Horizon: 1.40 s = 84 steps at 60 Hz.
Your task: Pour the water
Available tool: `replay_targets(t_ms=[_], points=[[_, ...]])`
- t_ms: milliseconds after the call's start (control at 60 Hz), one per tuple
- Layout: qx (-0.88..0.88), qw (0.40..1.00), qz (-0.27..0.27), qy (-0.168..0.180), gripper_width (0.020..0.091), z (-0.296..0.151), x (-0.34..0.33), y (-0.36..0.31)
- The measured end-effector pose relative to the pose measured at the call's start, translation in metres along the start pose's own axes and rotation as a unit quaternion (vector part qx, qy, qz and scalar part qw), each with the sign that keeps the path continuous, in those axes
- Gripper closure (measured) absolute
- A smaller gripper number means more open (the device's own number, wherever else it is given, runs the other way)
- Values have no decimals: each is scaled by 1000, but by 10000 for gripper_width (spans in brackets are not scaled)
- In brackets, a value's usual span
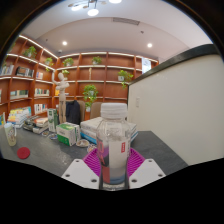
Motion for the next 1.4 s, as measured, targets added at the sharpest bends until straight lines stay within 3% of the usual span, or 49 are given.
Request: replay_targets(t_ms=[250,600,783,1167,1300,1400], points=[[-54,998,-4,-25,783,-14,-19,-43],[-334,942,-3,-40,785,-70,-32,-199],[-554,832,21,-11,786,-90,-21,-285],[-865,494,65,69,787,-95,5,-392],[-886,454,60,71,785,-90,7,-406],[-882,465,58,54,785,-86,11,-400]])
Point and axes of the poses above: the point between the fingertips, and its own axes, seen from behind it with the camera up: y to the right, z down, x forward, the way the camera looks, the point moved 7 cm from there along -x, backward, against the way the camera looks, and after that the axes turned 3 degrees about -z, right-handed, at the moved point
